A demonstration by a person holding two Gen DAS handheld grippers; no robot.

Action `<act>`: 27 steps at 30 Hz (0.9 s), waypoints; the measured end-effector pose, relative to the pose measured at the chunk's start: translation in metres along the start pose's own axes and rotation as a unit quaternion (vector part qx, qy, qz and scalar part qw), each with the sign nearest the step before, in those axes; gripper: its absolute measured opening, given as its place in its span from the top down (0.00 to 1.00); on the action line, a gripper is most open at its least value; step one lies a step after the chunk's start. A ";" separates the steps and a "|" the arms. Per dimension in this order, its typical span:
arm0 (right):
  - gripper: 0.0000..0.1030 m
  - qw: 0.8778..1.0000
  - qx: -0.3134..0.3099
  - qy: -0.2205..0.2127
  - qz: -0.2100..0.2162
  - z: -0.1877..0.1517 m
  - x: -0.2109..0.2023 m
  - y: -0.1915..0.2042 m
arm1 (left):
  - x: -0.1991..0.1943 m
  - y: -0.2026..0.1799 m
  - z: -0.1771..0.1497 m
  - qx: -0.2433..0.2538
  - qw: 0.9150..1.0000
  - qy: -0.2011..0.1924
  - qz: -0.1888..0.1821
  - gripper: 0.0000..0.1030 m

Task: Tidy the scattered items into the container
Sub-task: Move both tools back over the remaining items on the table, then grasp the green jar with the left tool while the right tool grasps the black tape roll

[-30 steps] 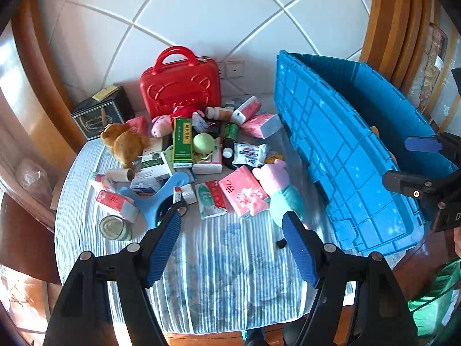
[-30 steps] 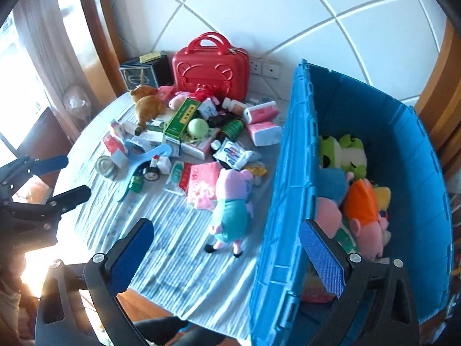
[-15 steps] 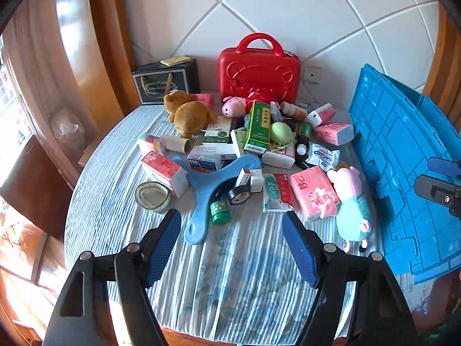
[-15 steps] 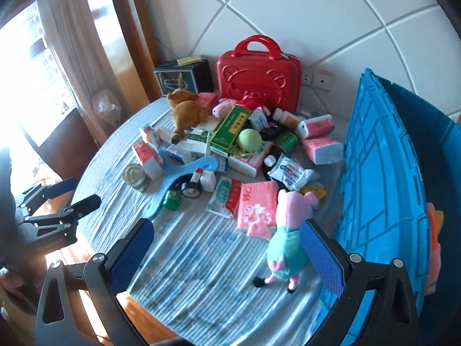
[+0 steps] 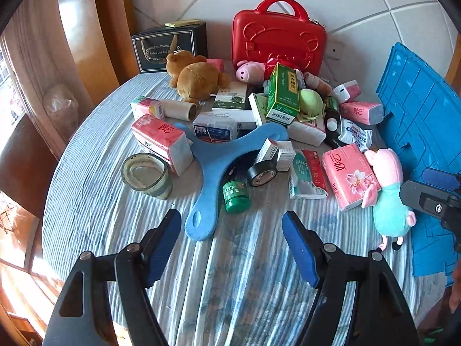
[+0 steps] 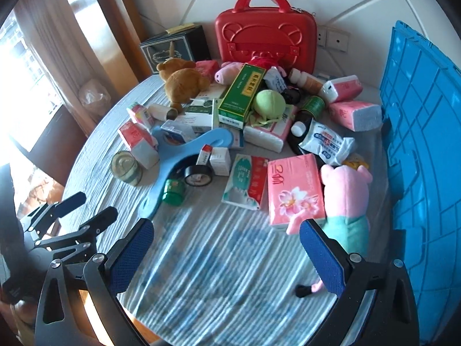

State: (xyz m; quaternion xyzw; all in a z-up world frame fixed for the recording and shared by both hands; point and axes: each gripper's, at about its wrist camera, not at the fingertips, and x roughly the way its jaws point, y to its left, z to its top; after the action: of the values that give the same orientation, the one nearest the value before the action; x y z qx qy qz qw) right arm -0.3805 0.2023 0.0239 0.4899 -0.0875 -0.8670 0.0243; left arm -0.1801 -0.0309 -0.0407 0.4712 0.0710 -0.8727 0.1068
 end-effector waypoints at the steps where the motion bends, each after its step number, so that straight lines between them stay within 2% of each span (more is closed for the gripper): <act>1: 0.00 1.000 0.007 -0.001 -0.007 0.001 0.006 0.003 | 0.007 0.004 0.002 0.003 1.000 0.004 -0.007 0.30; 6: 0.00 0.997 0.072 0.011 -0.012 0.000 0.046 0.007 | 0.048 0.025 0.011 0.013 0.999 0.029 -0.038 0.30; 11: 0.00 0.993 0.112 0.037 -0.015 -0.005 0.084 0.006 | 0.086 0.026 0.012 0.023 0.997 0.054 -0.056 0.30; 17: 0.01 0.994 0.099 0.049 -0.019 0.002 0.117 0.007 | 0.120 0.013 0.013 0.020 0.995 0.068 -0.063 0.31; 20: 0.09 0.994 0.095 0.049 -0.015 0.008 0.130 0.007 | 0.134 0.005 0.014 0.031 0.996 0.069 -0.056 0.36; 24: 0.11 0.995 0.082 0.062 0.000 0.014 0.153 0.011 | 0.149 0.002 0.013 0.028 0.995 0.078 -0.063 0.40; 27: 0.16 0.995 0.073 0.066 0.015 0.017 0.168 0.017 | 0.157 0.002 0.013 0.026 0.994 0.079 -0.066 0.44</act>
State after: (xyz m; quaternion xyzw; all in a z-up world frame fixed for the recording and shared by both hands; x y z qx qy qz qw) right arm -0.4831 0.1658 -0.1067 0.5451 -0.1562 -0.8236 0.0072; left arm -0.2736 -0.0543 -0.1651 0.5354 0.0879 -0.8394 0.0305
